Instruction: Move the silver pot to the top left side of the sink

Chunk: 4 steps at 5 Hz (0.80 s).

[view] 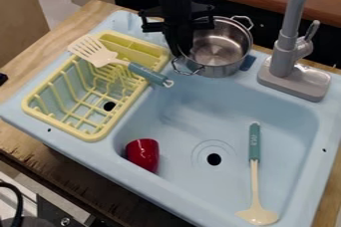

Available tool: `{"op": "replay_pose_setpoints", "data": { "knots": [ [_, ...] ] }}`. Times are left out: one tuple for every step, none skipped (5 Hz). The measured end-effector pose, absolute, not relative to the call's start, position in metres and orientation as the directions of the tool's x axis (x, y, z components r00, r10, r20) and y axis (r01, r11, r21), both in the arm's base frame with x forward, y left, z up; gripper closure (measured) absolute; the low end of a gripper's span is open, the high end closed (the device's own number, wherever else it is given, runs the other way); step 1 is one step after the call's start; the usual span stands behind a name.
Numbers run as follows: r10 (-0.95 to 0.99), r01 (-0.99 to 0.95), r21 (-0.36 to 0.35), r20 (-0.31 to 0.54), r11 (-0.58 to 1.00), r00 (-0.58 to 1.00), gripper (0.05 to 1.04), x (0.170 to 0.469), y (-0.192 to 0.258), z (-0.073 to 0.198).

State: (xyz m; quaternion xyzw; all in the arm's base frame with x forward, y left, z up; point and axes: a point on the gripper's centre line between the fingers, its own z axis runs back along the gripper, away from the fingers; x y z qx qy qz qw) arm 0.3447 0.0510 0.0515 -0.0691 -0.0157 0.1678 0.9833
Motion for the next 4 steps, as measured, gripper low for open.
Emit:
{"op": "replay_pose_setpoints", "data": {
  "knots": [
    [0.329,-0.326,-0.141,-0.003,0.935,0.944,1.025,0.3409,0.0532,0.0488],
    [0.328,-0.325,-0.14,-0.006,0.935,0.945,1.025,0.3392,0.0523,0.0474],
    [0.337,-0.337,-0.135,-0.022,0.932,0.941,1.008,0.3382,0.0532,0.0494],
    [0.349,-0.35,-0.129,-0.035,0.928,0.937,0.867,0.3386,0.0534,0.0533]
  ]
}}
